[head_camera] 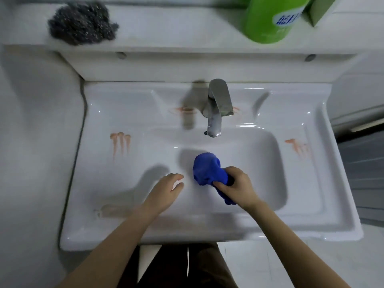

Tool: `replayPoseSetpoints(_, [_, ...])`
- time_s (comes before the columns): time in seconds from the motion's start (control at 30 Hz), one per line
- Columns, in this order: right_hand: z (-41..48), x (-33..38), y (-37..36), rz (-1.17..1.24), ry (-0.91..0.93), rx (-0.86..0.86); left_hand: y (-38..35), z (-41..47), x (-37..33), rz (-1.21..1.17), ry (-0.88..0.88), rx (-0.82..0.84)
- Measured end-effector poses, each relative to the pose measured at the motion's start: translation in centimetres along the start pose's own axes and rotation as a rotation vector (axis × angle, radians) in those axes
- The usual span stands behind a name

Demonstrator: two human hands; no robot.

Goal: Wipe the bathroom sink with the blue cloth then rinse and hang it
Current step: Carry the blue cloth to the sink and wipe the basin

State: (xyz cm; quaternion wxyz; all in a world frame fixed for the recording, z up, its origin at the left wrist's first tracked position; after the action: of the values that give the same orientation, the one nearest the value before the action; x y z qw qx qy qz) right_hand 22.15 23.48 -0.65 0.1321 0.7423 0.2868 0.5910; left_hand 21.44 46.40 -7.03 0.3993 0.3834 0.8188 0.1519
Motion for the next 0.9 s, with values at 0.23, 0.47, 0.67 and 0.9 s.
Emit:
replayPoseSetpoints(0.23, [3.7, -10.6, -3.3, -0.211, -0.125, 0.207, -5.7, 4.5, 3.8, 0.65, -0.151, 0.13])
replayPoseSetpoints(0.47, [4.0, -11.8, -3.4, -0.196, -0.085, 0.21, -4.9, 6.2, 2.6, 0.466, -0.219, -0.001])
replayPoseSetpoints(0.67, [3.0, -12.6, -1.1, -0.243, -0.031, 0.084, -5.1, 12.7, -2.9, 0.085, -0.088, -0.089])
replayPoseSetpoints(0.9, [2.1, -13.4, -1.8, -0.155, -0.078, 0.159, -7.8, 14.0, -3.8, 0.095, -0.111, -0.056])
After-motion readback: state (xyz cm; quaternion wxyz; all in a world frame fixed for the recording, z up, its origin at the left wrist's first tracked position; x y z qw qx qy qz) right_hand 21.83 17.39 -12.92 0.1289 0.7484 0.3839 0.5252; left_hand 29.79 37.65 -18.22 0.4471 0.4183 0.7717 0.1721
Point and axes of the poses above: each hand's wrist, its own z-axis towards the middle knuckle, its own y-axis out of the back of the hand, x = y × z, the point moved 8 cm from there along z, towards the middle knuckle, and after that the axes turned 12 degrees about y, right-handed, at the moved point
